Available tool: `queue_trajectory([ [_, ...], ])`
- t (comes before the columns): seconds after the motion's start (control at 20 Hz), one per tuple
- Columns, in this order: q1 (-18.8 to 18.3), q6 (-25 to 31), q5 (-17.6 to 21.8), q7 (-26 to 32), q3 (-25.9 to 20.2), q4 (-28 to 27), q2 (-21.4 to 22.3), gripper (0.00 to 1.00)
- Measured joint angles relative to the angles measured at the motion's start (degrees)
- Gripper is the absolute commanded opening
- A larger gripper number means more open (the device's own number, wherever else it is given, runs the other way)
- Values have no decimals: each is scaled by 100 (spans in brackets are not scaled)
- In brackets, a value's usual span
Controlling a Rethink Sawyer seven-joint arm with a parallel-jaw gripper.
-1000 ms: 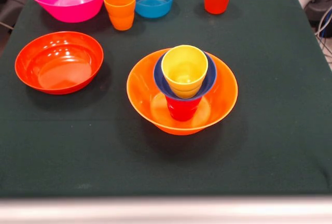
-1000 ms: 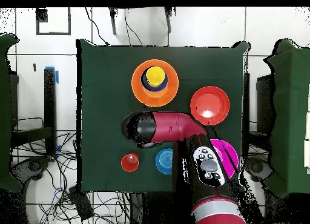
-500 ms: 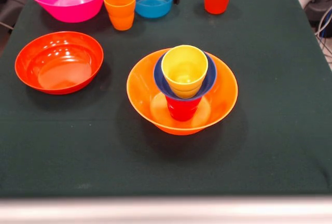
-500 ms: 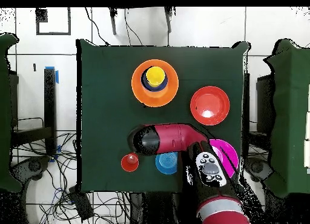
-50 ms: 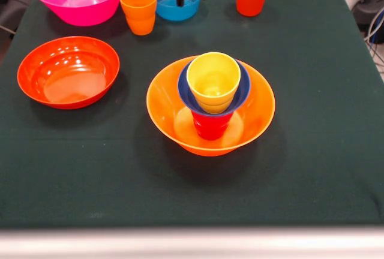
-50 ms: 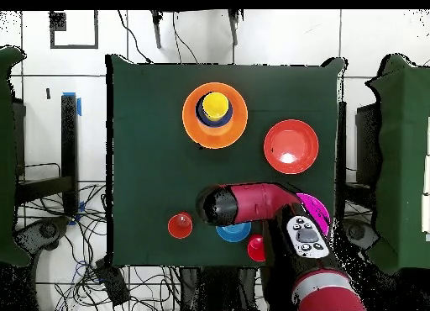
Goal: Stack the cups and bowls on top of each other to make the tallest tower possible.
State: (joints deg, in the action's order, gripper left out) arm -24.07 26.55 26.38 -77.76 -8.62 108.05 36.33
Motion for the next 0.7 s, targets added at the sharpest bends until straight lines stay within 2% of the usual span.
queue_trajectory([
  [0.35,-309,-24,293,0,1,67,-150,100],
  [0.7,-240,-88,292,0,2,121,-194,100],
])
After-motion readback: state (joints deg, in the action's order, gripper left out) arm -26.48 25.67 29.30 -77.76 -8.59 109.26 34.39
